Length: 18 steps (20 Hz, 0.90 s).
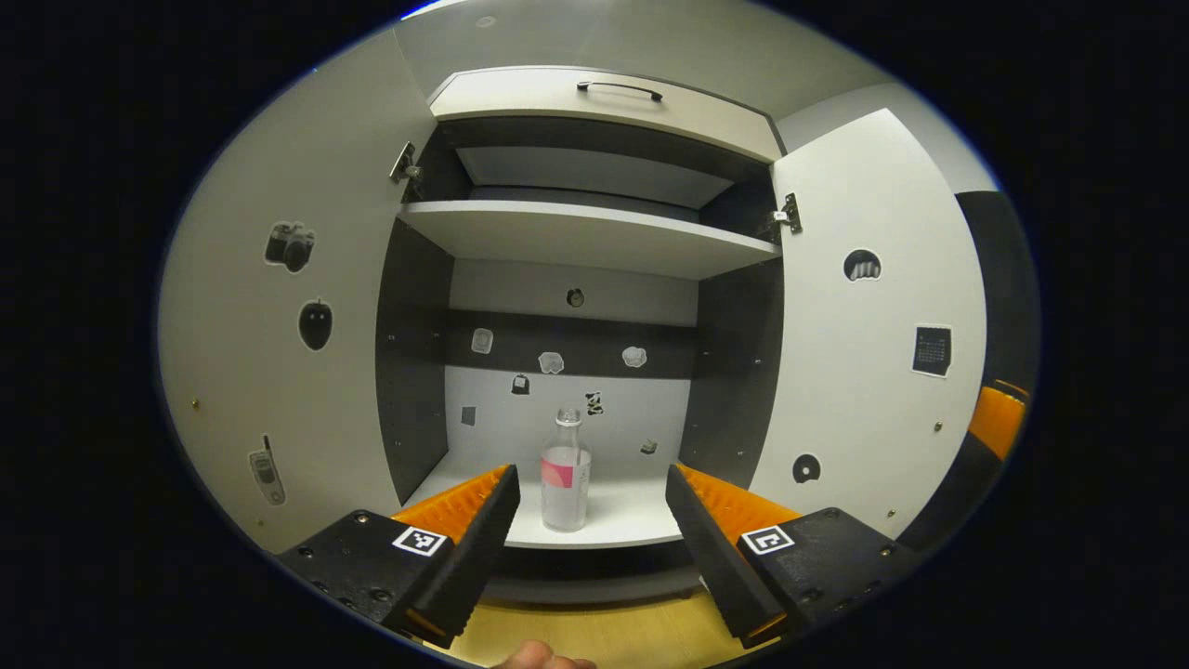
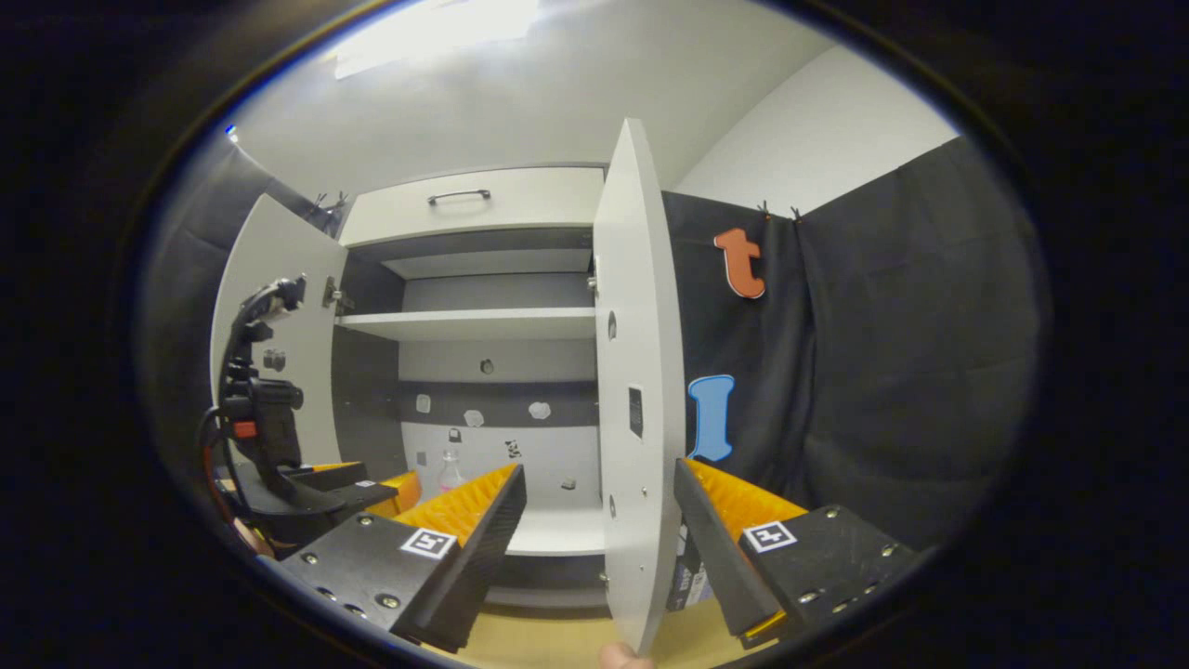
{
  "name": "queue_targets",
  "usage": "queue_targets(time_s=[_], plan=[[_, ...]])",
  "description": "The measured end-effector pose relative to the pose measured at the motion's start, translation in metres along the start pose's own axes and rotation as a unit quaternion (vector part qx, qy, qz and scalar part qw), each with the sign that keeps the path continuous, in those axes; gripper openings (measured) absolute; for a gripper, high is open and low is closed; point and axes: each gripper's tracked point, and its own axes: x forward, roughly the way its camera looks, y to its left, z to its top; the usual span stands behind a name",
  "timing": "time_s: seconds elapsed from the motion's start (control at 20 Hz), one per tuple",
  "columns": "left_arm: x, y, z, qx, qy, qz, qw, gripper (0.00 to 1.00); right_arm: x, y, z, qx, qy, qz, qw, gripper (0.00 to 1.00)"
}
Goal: Grasp the bottle in the cabinet with the left hand and place it on the coaster, then close the right door with the right hand and the left door with the left hand.
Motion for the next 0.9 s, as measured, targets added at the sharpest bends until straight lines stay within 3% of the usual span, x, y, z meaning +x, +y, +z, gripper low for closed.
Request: queue_targets(time_s=[0.9], plan=[[0.171,0.036,-0.080,0.010,0.091,0.064,0.994,0.99,-0.006,-0.083,0.011,-0.032,-0.022,-0.105,0.994,0.96]])
